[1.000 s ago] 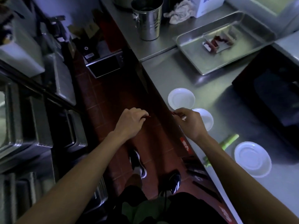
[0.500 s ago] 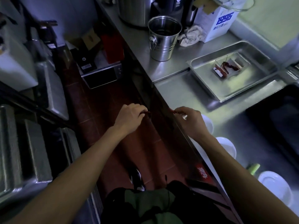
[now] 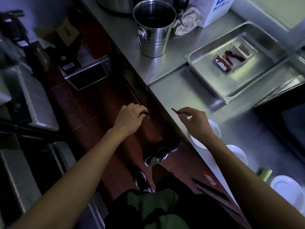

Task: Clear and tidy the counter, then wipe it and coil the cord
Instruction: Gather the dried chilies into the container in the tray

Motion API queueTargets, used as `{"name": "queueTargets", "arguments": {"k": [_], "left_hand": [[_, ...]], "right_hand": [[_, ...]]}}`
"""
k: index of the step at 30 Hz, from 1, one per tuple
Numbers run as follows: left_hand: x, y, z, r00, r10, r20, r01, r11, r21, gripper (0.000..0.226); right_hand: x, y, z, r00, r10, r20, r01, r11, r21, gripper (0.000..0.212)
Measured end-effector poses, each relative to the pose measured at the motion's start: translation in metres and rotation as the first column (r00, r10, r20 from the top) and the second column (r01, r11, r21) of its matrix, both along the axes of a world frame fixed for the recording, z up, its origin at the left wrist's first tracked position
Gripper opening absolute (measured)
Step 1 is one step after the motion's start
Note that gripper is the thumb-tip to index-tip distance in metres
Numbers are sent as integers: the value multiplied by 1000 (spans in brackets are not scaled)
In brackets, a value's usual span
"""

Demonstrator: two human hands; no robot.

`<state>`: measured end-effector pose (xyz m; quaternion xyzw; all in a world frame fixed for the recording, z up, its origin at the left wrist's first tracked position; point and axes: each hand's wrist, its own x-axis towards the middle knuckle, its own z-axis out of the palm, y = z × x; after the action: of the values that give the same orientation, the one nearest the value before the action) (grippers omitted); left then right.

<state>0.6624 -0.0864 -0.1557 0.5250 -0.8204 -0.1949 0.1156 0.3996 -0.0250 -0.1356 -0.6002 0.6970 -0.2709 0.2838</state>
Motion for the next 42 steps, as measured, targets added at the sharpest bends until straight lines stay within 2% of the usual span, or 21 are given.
{"name": "queueTargets", "arguments": {"k": [5,8,15,20,25,30,35,42], "left_hand": [[-37,-57,9,994,-84,68,84,996,4,20],[-64,-94,18,978,-166,128,168,986,-6,19],[-133,-156,28,925,-368,93,371,929,-13,18],[-195,-188,24,874,-477,90,472,879,72,20],[-252,-211,24,782,-620,68,618,785,43,24],[-300,-239,25,696,-715,65,716,698,11,18],[-358,-283,29,608,-792,54,793,609,5,19],[-427,-328,28,547,-835,60,836,549,21,22]], "right_hand": [[-32,-49,-10,994,-79,72,78,997,10,10],[-60,-82,-10,973,-188,134,186,982,27,11],[-122,-113,-10,903,-375,208,374,926,48,13],[-158,-106,-12,881,-455,128,461,887,-23,12],[-183,-98,-13,826,-547,137,560,824,-84,10],[-191,-93,-14,804,-591,74,595,794,-123,15],[-184,-91,-11,700,-710,77,713,688,-132,15],[-176,-108,-13,562,-823,81,827,557,-78,16]]}}
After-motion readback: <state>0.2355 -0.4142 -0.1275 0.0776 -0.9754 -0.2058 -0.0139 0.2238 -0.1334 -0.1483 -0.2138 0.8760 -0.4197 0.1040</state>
